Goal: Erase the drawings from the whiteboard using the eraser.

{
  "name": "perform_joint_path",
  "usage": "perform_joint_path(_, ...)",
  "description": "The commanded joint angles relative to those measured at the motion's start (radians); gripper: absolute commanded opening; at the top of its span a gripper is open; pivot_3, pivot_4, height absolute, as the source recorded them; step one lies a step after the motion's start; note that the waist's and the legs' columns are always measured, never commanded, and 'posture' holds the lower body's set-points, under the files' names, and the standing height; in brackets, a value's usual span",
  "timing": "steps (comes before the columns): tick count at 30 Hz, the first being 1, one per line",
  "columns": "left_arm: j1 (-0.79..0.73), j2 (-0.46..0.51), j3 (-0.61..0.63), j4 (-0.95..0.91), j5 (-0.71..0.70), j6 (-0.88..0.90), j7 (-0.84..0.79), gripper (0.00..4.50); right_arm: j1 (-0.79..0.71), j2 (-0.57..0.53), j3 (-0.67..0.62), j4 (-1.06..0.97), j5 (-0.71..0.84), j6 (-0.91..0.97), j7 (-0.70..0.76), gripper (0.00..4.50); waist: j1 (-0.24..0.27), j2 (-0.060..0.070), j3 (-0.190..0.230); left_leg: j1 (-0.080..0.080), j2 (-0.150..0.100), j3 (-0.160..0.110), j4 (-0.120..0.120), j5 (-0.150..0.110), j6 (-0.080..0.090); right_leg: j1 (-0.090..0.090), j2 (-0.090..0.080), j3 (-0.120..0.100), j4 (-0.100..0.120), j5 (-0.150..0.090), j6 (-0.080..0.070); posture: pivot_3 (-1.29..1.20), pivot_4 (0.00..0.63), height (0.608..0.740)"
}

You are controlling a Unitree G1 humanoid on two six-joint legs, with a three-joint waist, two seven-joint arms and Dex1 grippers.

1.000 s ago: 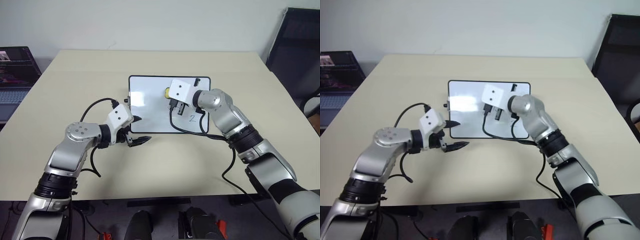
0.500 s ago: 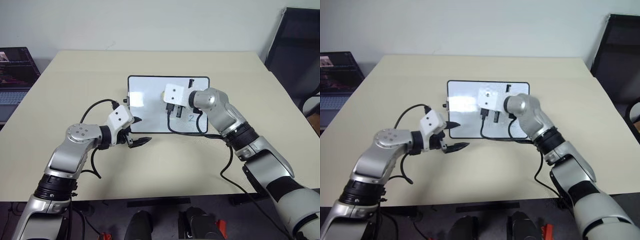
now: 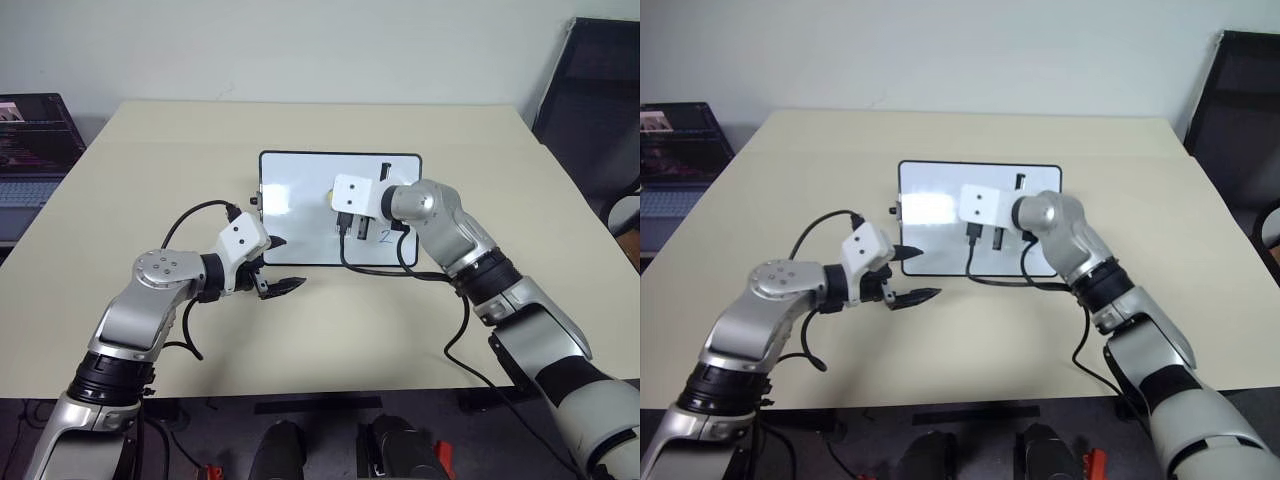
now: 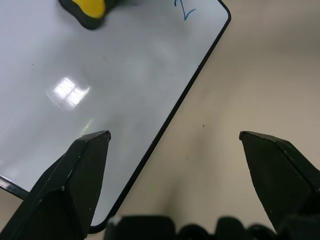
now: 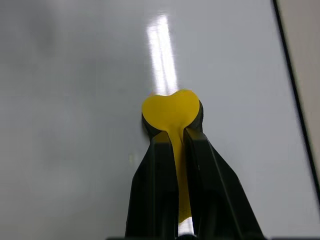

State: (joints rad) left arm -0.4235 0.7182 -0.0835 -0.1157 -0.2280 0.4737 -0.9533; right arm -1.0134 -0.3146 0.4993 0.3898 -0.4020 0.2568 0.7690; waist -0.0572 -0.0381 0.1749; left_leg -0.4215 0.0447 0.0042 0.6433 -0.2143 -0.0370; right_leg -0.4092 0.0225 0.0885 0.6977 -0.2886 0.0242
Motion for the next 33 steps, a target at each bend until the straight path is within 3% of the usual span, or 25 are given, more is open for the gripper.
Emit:
perform_joint_path(1, -0.007, 0.003, 0.009, -0.043, -0.015, 0.001, -0.005, 4.50, 0.048, -0.012, 0.023, -0.042, -0.020, 0.038, 0.038, 0.00, 0.000, 0.000, 0.000, 0.001, 0.000, 0.000, 0.000, 0.000, 0.000, 0.000, 0.000, 0.000, 0.000, 0.000, 0.000, 0.00, 0.150, 0.740)
perform_joint_path(8, -0.009, 0.004, 0.006, -0.050, -0.020, 0.007, -0.007, 4.50, -0.025, -0.002, -0.030, 0.047, -0.053, -0.020, -0.142, 0.00, -0.001, 0.000, 0.000, 0.005, 0.000, 0.001, 0.001, 0.001, 0.001, 0.003, 0.000, 0.001, 0.000, 0.001, 0.001, 0.00, 0.150, 0.740)
perform_joint_path(16, -0.006, 0.005, 0.005, -0.054, -0.022, 0.012, -0.010, 4.50, 0.031, 0.029, -0.032, -0.042, -0.016, 0.020, -0.093, 0.00, -0.001, 0.000, 0.000, 0.004, 0.000, 0.001, 0.000, 0.002, 0.002, 0.003, 0.000, 0.002, 0.000, 0.001, 0.001, 0.00, 0.150, 0.740)
perform_joint_path(27, 0.013, 0.005, 0.019, -0.030, -0.018, -0.027, -0.004, 4.50, 0.193, -0.035, -0.240, -0.549, 0.125, 0.380, -0.006, 0.00, 0.002, 0.000, 0.000, 0.001, 0.000, -0.001, -0.001, 0.001, 0.001, 0.001, 0.000, 0.001, -0.001, 0.001, 0.001, 0.00, 0.150, 0.740)
perform_joint_path(33, 0.000, -0.002, 0.010, -0.020, -0.018, -0.032, -0.007, 4.50, 0.309, -0.088, -0.248, -0.618, 0.122, 0.411, -0.043, 0.00, 0.001, 0.000, 0.000, 0.001, -0.001, 0.001, -0.001, 0.001, 0.001, 0.001, 0.000, 0.001, -0.001, 0.001, 0.001, 0.00, 0.150, 0.740)
